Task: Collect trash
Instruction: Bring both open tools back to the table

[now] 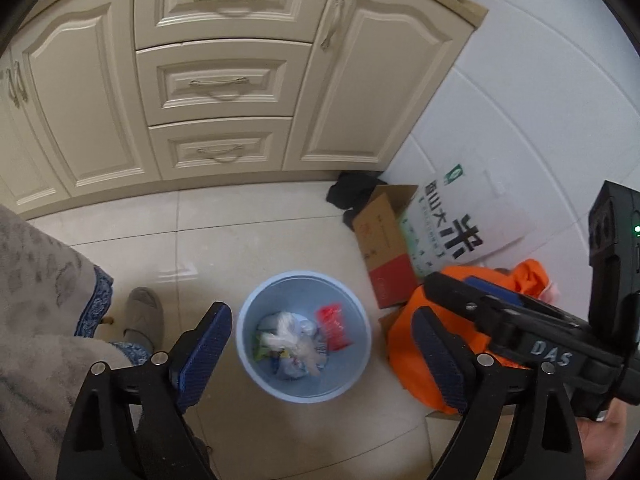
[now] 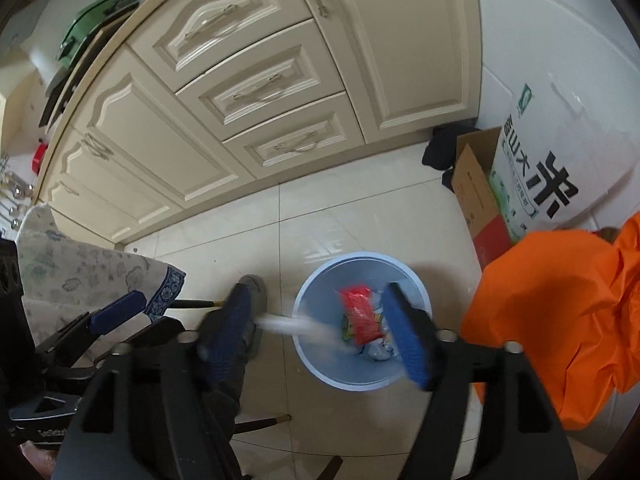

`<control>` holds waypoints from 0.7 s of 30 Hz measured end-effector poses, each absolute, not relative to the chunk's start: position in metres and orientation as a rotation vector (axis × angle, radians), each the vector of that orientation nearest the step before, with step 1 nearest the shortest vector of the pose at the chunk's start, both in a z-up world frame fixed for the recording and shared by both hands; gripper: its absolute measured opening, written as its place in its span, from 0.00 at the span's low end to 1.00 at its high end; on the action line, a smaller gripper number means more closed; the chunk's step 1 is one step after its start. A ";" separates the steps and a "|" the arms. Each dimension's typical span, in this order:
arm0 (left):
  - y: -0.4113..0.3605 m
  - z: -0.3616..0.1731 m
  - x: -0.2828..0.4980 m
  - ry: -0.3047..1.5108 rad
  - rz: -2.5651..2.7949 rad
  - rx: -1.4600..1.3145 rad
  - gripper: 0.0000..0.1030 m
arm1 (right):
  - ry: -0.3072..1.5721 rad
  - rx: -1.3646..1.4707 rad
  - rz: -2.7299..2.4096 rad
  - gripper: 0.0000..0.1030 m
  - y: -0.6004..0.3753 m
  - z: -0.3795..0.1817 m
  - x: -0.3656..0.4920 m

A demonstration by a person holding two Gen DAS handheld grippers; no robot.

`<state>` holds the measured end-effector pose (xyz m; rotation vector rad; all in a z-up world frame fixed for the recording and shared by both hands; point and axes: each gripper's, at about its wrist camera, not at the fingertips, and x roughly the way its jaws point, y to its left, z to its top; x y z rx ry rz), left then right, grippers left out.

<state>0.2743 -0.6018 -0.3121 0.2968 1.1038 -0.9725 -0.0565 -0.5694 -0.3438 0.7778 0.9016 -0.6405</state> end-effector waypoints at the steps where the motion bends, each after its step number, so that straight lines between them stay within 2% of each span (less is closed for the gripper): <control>1: -0.603 -0.311 0.273 1.097 -0.959 0.300 0.88 | 0.897 0.782 -0.651 0.85 -0.570 -0.344 -0.058; 3: -0.598 -0.305 0.269 1.073 -0.944 0.294 0.96 | 0.884 0.780 -0.686 1.00 -0.570 -0.342 -0.063; 5: -0.581 -0.298 0.260 1.055 -0.935 0.289 0.99 | 0.884 0.774 -0.712 1.00 -0.570 -0.340 -0.066; 13: -0.541 -0.271 0.234 1.003 -0.924 0.265 0.99 | 0.885 0.765 -0.729 1.00 -0.558 -0.324 -0.073; 21: -0.489 -0.225 0.213 0.904 -0.956 0.221 0.99 | 0.827 0.712 -0.714 1.00 -0.534 -0.279 -0.071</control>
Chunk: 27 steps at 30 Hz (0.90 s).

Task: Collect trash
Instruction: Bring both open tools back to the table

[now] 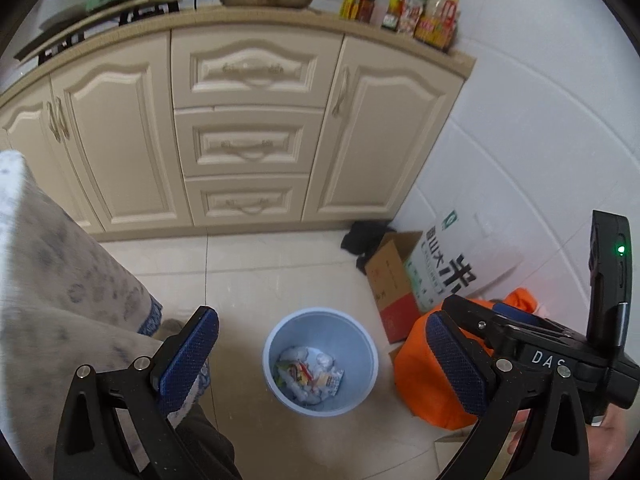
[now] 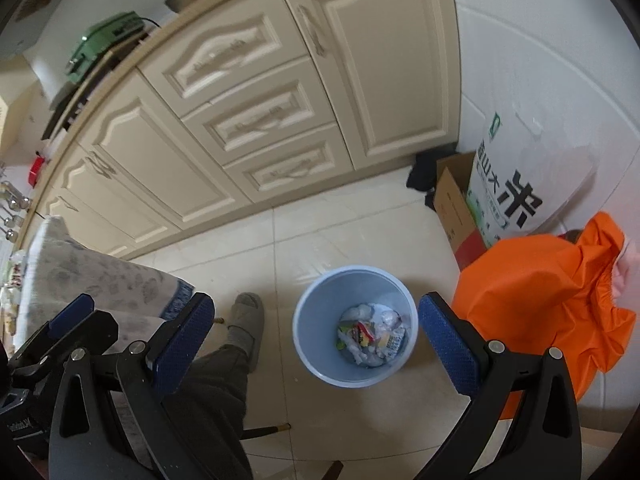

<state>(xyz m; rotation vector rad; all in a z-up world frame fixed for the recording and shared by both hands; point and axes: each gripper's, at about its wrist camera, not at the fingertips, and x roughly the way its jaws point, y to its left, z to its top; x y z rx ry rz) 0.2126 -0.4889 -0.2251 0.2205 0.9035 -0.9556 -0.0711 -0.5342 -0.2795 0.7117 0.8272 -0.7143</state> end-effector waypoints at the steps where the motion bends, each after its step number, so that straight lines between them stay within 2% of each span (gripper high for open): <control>1: -0.480 -0.216 0.209 0.884 -0.960 0.207 0.99 | 0.817 0.701 -0.711 1.00 -0.530 -0.272 -0.070; 16: -0.322 -0.134 0.169 0.707 -0.888 0.061 0.99 | 0.689 0.522 -0.630 1.00 -0.451 -0.172 -0.037; 27: -0.191 -0.086 0.131 0.554 -0.733 -0.035 0.99 | 0.600 0.362 -0.455 1.00 -0.365 -0.110 0.021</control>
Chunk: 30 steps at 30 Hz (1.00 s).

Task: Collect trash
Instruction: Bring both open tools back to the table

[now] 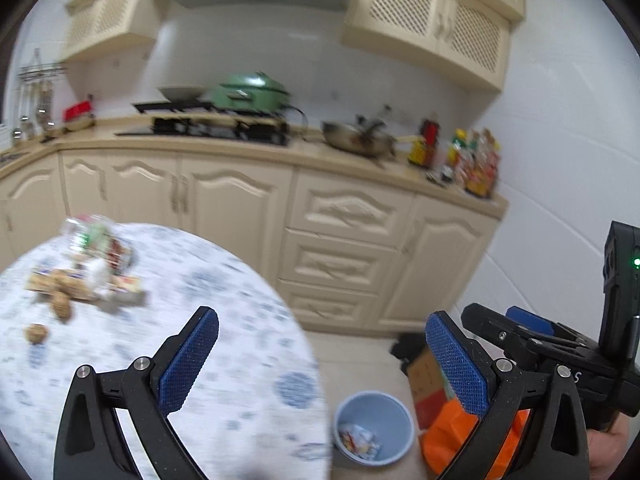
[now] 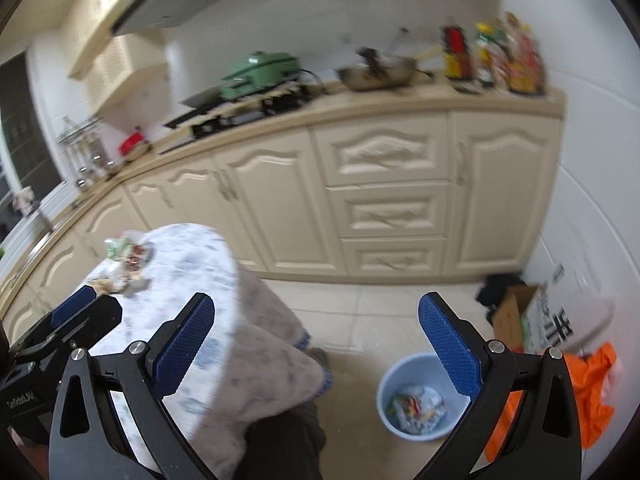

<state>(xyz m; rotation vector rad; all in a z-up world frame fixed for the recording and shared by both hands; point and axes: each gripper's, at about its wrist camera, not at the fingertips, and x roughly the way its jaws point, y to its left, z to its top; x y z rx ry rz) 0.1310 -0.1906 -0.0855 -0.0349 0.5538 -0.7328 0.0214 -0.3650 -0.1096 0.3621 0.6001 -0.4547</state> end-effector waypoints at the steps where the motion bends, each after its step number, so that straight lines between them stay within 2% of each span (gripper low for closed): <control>1: -0.173 -0.081 0.128 0.534 -0.711 -0.047 0.99 | 0.594 0.351 -0.433 1.00 -0.357 -0.106 0.028; 17: -0.003 -0.066 0.062 0.410 -0.377 -0.114 0.99 | 0.550 0.212 -0.097 1.00 -0.217 -0.086 0.126; 24: 0.017 -0.077 0.057 0.437 -0.277 -0.112 0.99 | 0.564 0.172 0.000 1.00 -0.177 -0.093 0.162; 30: 0.011 -0.086 0.093 0.489 -0.245 -0.109 0.99 | 0.596 0.139 0.046 1.00 -0.156 -0.109 0.189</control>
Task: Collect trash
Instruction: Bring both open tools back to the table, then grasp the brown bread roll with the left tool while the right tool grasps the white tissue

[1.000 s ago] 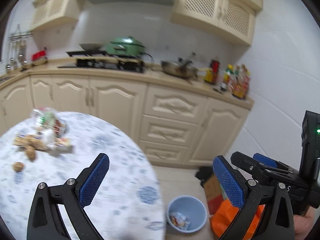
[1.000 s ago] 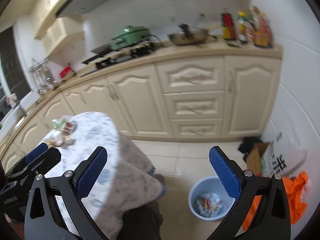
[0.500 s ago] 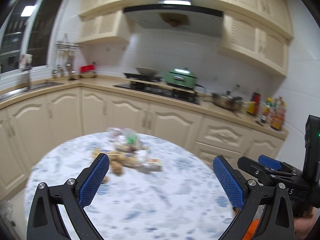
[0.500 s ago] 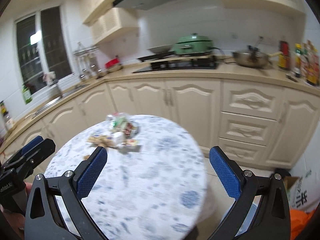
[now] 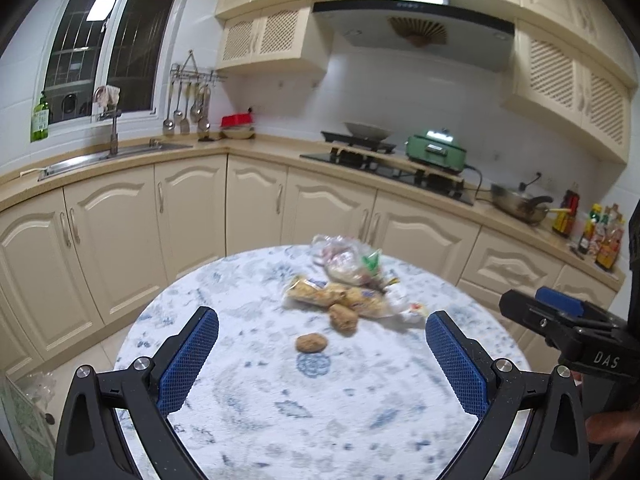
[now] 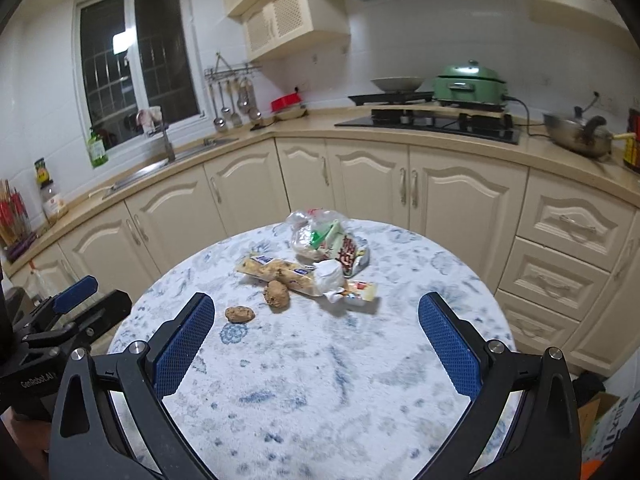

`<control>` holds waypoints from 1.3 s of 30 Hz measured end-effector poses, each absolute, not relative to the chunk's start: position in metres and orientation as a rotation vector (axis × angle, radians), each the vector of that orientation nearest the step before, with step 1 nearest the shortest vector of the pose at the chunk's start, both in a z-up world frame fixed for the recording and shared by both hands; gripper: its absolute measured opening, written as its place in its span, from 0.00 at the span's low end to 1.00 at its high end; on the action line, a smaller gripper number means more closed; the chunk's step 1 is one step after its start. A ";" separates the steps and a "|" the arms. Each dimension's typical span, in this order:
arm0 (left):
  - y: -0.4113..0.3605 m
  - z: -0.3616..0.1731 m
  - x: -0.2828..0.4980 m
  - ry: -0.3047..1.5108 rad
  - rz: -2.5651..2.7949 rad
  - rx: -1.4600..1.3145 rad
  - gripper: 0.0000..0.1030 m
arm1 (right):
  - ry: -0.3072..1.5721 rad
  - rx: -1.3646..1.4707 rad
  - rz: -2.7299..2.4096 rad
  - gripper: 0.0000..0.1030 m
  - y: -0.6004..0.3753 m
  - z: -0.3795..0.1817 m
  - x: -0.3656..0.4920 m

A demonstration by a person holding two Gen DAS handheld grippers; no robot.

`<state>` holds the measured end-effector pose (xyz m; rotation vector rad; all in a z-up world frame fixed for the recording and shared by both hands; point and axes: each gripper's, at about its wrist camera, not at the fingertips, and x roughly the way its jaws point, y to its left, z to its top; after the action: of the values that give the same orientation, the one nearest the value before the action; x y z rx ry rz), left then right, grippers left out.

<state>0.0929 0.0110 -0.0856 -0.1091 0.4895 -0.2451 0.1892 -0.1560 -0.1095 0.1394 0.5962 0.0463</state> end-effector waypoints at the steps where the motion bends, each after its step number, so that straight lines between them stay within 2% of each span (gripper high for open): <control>1: 0.015 -0.085 0.103 0.500 -0.242 -0.103 0.99 | 0.604 0.141 0.049 1.00 -0.155 -0.112 0.192; 12: 0.004 -0.128 0.217 0.677 -0.254 -0.007 0.99 | 0.763 0.167 0.036 1.00 -0.161 -0.164 0.251; 20: -0.014 -0.151 0.296 0.793 -0.268 0.051 0.96 | 0.801 0.176 0.064 1.00 -0.166 -0.185 0.282; 23: -0.015 -0.157 0.321 0.854 -0.299 0.027 0.86 | 0.811 0.171 0.067 0.99 -0.166 -0.192 0.292; 25: -0.016 -0.160 0.336 0.889 -0.306 0.024 0.81 | 0.822 0.168 0.063 0.93 -0.167 -0.196 0.299; 26: -0.016 -0.161 0.340 0.901 -0.313 0.023 0.75 | 0.826 0.166 0.060 0.92 -0.167 -0.197 0.302; 29: -0.021 -0.159 0.355 0.907 -0.326 0.047 0.73 | 0.830 0.159 0.062 0.86 -0.166 -0.200 0.309; 31: -0.026 -0.159 0.360 0.903 -0.333 0.072 0.67 | 0.829 0.156 0.067 0.82 -0.165 -0.200 0.314; 33: -0.030 -0.158 0.365 0.895 -0.345 0.092 0.48 | 0.822 0.152 0.069 0.80 -0.164 -0.199 0.319; 35: -0.034 -0.157 0.371 0.887 -0.371 0.097 0.34 | 0.813 0.154 0.077 0.78 -0.164 -0.199 0.325; 36: -0.035 -0.159 0.369 0.884 -0.377 0.095 0.28 | 0.817 0.155 0.079 0.75 -0.165 -0.200 0.329; 38: -0.033 -0.162 0.372 0.883 -0.389 0.083 0.28 | 0.840 0.146 0.087 0.64 -0.164 -0.205 0.338; 39: -0.033 -0.164 0.371 0.882 -0.396 0.073 0.27 | 0.852 0.148 0.095 0.55 -0.164 -0.209 0.342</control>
<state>0.3708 -0.0329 -0.1635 0.0730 0.8824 -0.3964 0.3417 -0.1635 -0.2085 0.1482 0.8524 0.0949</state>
